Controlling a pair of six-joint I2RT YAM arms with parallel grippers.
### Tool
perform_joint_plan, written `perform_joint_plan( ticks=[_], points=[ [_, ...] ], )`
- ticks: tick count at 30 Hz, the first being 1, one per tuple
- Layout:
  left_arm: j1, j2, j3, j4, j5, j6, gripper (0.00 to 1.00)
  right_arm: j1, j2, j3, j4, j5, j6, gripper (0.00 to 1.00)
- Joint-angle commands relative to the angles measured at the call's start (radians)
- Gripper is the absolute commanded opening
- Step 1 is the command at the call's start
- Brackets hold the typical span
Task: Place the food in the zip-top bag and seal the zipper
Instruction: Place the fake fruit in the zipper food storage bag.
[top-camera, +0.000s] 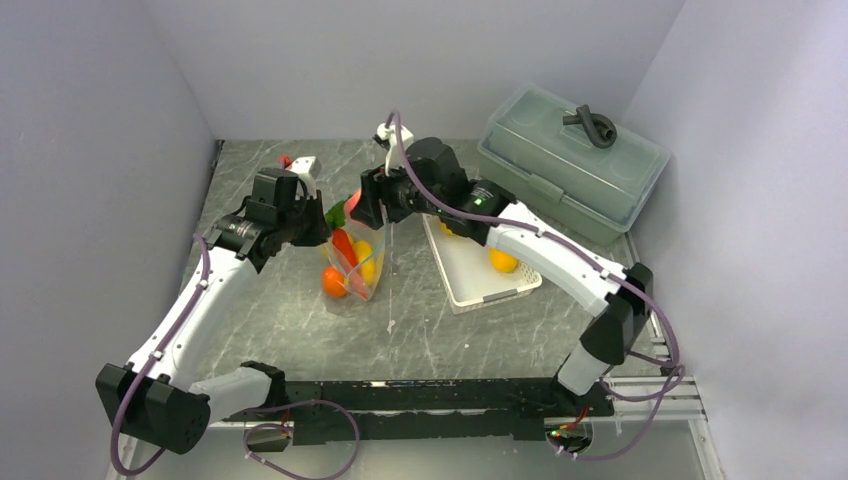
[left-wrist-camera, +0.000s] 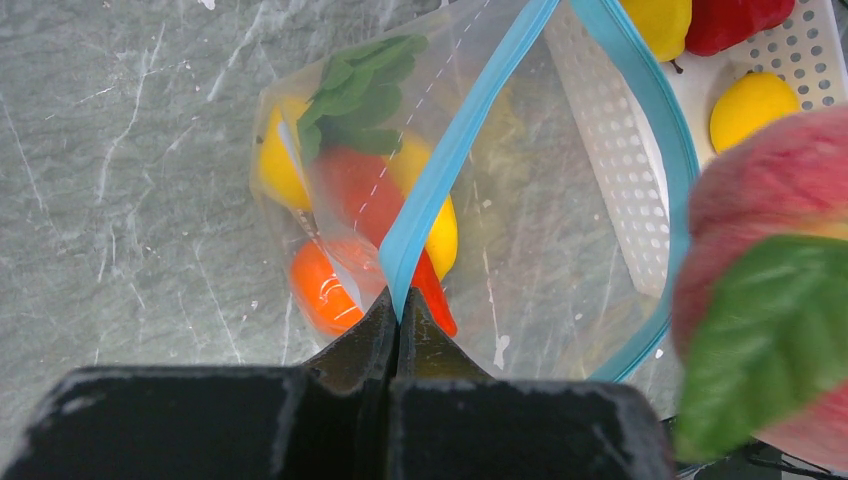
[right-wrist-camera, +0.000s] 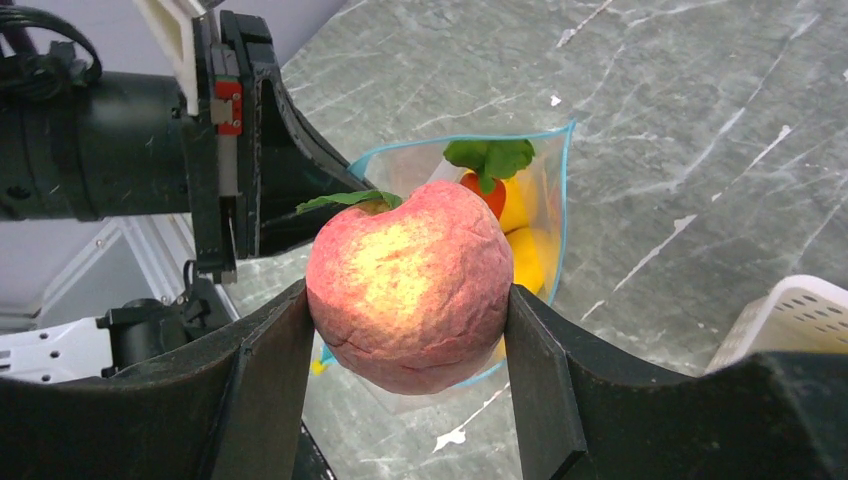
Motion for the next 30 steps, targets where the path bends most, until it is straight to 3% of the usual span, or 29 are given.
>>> perform_joint_plan(
  ticks=[1, 17, 23, 30],
  points=[
    [-0.003, -0.030, -0.003, 0.031, 0.011, 0.009, 0.00, 0.011, 0.060, 0.099, -0.024, 0.033, -0.021, 0.22],
    [-0.003, -0.037, -0.004, 0.033, 0.018, 0.008, 0.00, 0.027, 0.275, 0.262, -0.156, 0.150, -0.018, 0.25],
    [-0.003, -0.035, -0.004, 0.032, 0.023, 0.009, 0.00, 0.033, 0.333, 0.316, -0.193, 0.206, -0.013, 0.34],
    [-0.003, -0.034, -0.003, 0.033, 0.023, 0.011, 0.00, 0.033, 0.366, 0.338, -0.208, 0.252, -0.007, 0.52]
  ],
)
